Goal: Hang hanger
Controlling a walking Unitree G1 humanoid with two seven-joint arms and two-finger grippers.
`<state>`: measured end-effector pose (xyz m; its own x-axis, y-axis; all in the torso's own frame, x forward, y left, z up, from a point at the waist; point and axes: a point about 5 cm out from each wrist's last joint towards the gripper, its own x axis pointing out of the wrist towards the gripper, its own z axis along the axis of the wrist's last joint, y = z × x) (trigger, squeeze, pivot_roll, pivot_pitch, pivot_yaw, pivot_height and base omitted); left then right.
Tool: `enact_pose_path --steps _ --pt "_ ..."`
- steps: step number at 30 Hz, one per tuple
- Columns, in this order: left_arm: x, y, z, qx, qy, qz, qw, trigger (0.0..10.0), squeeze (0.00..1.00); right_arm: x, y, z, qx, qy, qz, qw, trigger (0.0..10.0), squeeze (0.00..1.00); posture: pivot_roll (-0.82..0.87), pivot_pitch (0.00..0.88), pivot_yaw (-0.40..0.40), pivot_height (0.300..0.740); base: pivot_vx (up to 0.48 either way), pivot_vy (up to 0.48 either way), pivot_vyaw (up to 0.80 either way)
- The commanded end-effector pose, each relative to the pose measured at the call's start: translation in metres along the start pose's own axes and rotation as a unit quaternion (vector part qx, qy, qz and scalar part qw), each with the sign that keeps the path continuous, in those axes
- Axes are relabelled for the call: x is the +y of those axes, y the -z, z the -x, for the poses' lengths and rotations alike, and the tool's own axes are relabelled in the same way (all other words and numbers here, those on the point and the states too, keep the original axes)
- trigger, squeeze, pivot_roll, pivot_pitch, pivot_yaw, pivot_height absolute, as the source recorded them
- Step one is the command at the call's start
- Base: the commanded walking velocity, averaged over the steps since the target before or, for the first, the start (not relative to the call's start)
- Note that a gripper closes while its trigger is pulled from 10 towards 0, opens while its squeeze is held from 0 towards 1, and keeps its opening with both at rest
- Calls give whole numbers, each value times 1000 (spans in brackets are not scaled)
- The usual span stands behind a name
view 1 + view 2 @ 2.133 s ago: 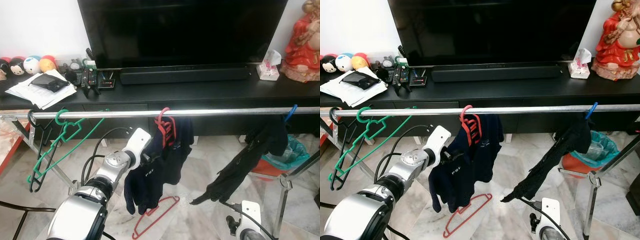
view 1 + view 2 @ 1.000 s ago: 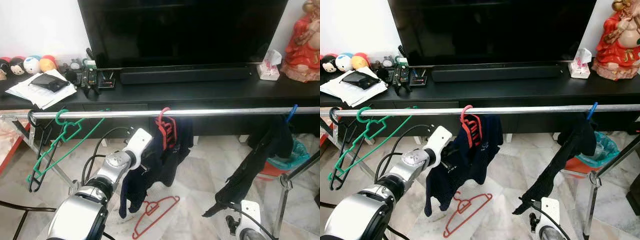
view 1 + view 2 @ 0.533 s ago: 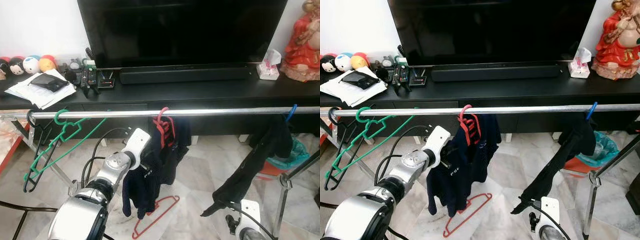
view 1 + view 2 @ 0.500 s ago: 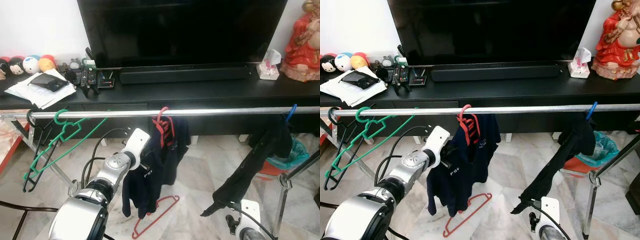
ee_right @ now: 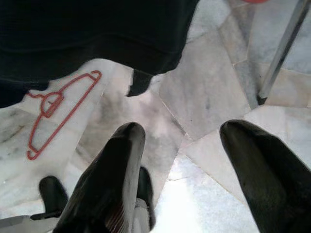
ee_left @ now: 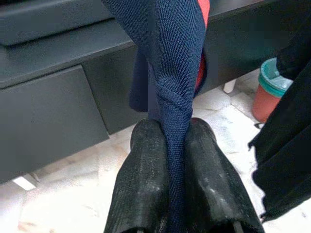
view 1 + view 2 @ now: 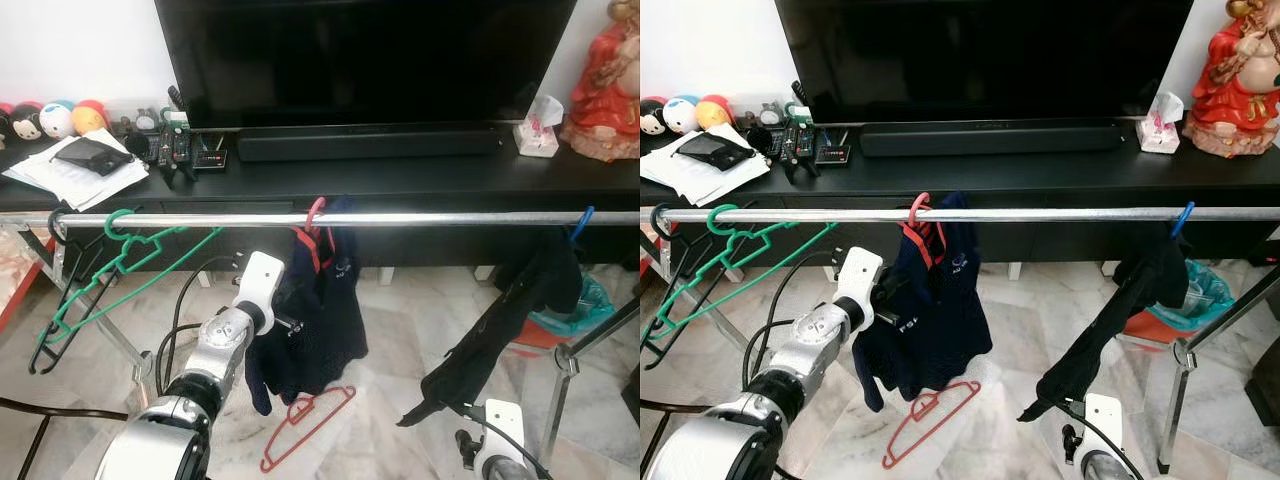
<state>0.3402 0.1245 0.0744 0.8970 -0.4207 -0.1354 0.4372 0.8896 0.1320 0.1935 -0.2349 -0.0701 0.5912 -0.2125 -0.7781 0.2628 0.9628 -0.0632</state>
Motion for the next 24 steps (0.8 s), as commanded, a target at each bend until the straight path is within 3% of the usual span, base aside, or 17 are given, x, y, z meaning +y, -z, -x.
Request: enact_pose_path --steps 1,4,8,18,24 --pt "4 -5 3 -20 -2 -19 1000 10000 0 -2 3 1 2 4 5 1000 10000 0 -179 0 7 740 0 0 0" --pt "8 5 18 -35 -37 11 999 10000 0 -3 5 1 3 6 6 1000 10000 0 -170 0 0 740 0 0 0" --pt "7 6 28 -57 -57 32 996 10000 0 -3 5 1 1 9 5 1000 10000 0 -174 0 1 740 0 0 0" --pt "-3 27 53 -23 -61 15 998 10000 0 -2 8 2 -1 13 2 1000 10000 0 -188 0 14 740 0 0 0" --pt "-3 25 53 -20 -66 9 998 10000 0 -2 7 2 -2 17 3 1000 10000 0 -180 0 14 740 0 0 0"
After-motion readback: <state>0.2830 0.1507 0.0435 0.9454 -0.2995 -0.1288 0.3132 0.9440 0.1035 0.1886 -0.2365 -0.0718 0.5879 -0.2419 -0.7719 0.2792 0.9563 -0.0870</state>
